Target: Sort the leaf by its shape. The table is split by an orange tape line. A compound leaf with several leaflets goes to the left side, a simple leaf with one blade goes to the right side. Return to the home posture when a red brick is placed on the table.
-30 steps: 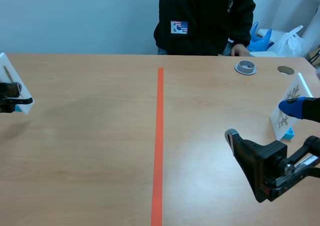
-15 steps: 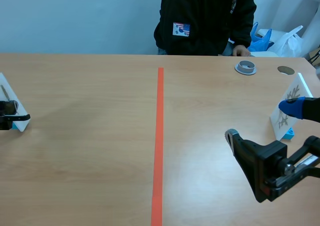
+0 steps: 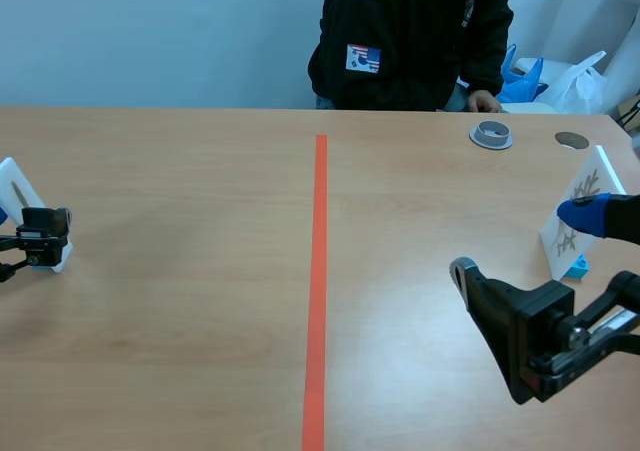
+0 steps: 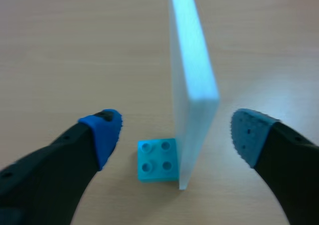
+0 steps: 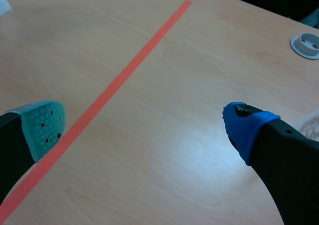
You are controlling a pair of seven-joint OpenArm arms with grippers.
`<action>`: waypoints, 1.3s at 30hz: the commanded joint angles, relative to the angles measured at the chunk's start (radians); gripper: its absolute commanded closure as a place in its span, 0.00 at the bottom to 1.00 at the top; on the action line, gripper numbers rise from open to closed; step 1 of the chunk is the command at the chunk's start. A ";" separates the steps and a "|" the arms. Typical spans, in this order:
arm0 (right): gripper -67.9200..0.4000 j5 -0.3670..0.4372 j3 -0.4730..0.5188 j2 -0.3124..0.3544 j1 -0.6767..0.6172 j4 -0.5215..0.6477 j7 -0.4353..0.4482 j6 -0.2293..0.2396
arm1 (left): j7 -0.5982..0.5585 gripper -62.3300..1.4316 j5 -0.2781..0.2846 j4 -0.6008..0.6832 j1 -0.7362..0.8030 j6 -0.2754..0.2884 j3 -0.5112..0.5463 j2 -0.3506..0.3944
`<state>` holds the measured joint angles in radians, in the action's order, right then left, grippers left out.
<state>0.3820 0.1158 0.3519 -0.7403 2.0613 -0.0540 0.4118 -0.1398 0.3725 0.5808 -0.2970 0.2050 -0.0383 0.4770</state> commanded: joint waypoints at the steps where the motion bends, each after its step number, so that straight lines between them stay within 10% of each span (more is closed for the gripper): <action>1: 0.00 0.007 0.009 0.005 0.012 0.003 0.014 0.000 | -0.013 0.03 0.018 0.058 -0.016 0.003 0.006 0.037; 22: 0.00 0.006 0.010 0.005 0.012 0.003 0.015 0.000 | 0.504 0.00 0.161 0.519 0.002 0.111 0.074 0.094; 39: 0.00 0.007 0.089 0.005 0.012 0.003 0.015 0.000 | 0.555 0.00 0.185 1.072 0.484 0.177 0.074 0.006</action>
<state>0.3820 0.1928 0.3519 -0.7403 2.0613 -0.0540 0.4118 0.4271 0.5529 1.6466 0.1848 0.3790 0.0296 0.4927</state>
